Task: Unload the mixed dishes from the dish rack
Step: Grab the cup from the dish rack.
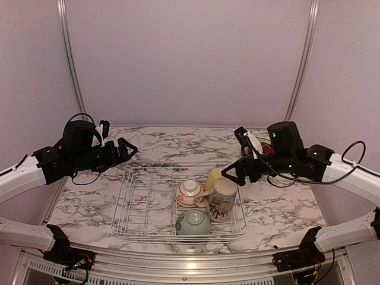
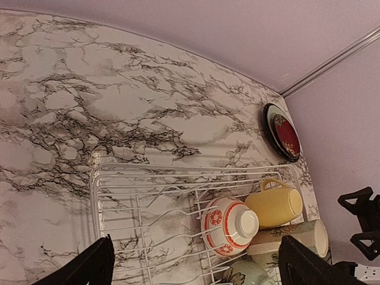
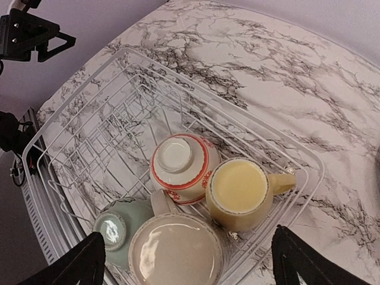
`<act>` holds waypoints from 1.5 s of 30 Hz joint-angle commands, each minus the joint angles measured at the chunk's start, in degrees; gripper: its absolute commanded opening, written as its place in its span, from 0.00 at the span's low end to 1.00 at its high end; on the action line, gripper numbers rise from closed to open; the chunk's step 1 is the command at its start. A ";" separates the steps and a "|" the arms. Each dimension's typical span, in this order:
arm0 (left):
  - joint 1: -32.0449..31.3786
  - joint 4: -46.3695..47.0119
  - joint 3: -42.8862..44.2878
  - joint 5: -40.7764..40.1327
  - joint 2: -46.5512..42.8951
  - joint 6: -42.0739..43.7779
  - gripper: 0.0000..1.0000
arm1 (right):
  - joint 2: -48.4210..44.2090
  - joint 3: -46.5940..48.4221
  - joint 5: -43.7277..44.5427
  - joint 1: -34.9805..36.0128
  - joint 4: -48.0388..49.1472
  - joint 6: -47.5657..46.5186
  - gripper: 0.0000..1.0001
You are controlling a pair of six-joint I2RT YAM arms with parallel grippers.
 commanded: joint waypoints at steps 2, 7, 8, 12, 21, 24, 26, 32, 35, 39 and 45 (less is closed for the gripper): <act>-0.36 1.18 -1.07 0.56 -0.99 -0.23 0.99 | 4.46 2.99 6.09 5.67 -3.66 1.54 0.96; -0.36 1.32 -1.66 0.39 -1.10 -0.49 0.99 | 6.29 2.93 8.29 10.25 -3.54 2.72 0.97; -0.36 1.33 -1.57 0.48 -0.95 -0.42 0.99 | 6.35 2.84 8.83 10.56 -3.81 2.93 0.97; -0.36 1.31 -1.33 0.54 -0.53 -0.23 0.99 | 6.30 1.14 10.31 10.85 -4.30 3.11 0.97; -0.36 1.45 -1.21 0.77 -0.03 -0.34 0.99 | 6.64 0.82 13.54 10.91 -4.51 2.86 0.97; -0.36 1.33 -1.20 0.54 -0.39 -0.34 0.99 | 7.82 0.22 12.36 10.89 -4.24 2.66 0.97; -0.36 1.33 -1.15 0.53 -0.37 -0.34 0.99 | 8.56 -0.36 12.28 10.90 -3.89 2.72 0.96; -0.36 1.33 -0.78 0.86 -0.09 -0.43 0.99 | 8.59 -0.47 13.54 10.85 -3.34 2.61 0.89; -0.39 1.24 -0.46 0.96 -0.02 -0.41 0.99 | 8.91 -0.85 13.54 10.89 -1.99 2.46 0.85; -0.45 0.99 0.11 1.23 0.09 -0.36 0.99 | 10.56 -0.66 13.54 10.91 -2.17 2.04 0.89; -0.45 0.97 0.18 1.23 0.21 -0.37 0.99 | 11.16 -0.54 15.24 10.90 -2.18 1.49 0.85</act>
